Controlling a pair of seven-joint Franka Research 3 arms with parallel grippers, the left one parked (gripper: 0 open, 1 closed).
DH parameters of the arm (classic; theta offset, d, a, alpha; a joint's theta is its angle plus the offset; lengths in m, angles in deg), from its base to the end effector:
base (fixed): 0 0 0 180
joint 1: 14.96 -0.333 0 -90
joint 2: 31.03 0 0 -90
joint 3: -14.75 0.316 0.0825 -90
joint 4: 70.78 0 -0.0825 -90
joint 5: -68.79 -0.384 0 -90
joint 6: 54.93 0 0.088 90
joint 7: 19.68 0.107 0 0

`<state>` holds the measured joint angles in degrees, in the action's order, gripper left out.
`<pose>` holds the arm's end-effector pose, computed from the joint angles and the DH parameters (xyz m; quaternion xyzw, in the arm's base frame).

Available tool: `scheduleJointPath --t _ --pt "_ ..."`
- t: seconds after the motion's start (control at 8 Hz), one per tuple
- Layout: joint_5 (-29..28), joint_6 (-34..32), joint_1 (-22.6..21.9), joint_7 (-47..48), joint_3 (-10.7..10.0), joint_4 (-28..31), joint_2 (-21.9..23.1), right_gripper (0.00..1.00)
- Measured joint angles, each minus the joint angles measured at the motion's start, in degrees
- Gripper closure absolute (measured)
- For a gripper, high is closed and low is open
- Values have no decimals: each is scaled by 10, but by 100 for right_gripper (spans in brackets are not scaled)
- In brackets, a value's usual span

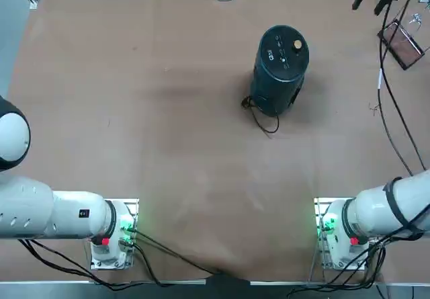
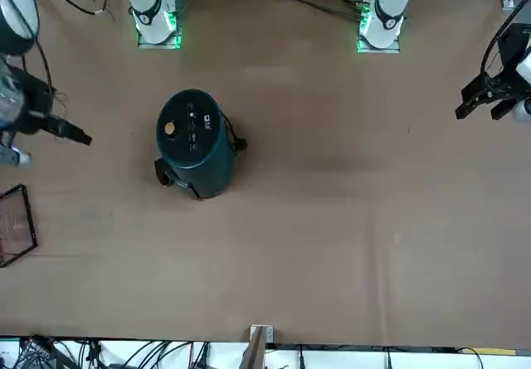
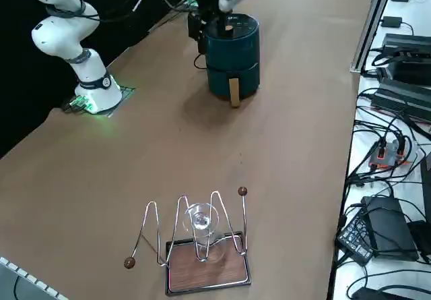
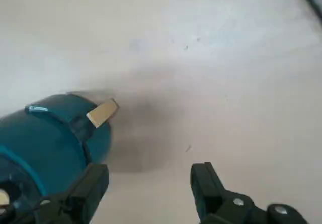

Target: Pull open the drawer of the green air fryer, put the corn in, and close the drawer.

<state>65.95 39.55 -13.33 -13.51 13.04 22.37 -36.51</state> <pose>0.5837 -0.0284 0.5507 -0.9954 0.0856 0.0367 0.0223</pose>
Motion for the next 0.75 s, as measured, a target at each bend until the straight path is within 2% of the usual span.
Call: scheduleJointPath --t 0.38,0.75 --pt "2 -1 -2 -24 9 -30 27 0" --pt "8 -35 -7 -28 8 -16 59 0"
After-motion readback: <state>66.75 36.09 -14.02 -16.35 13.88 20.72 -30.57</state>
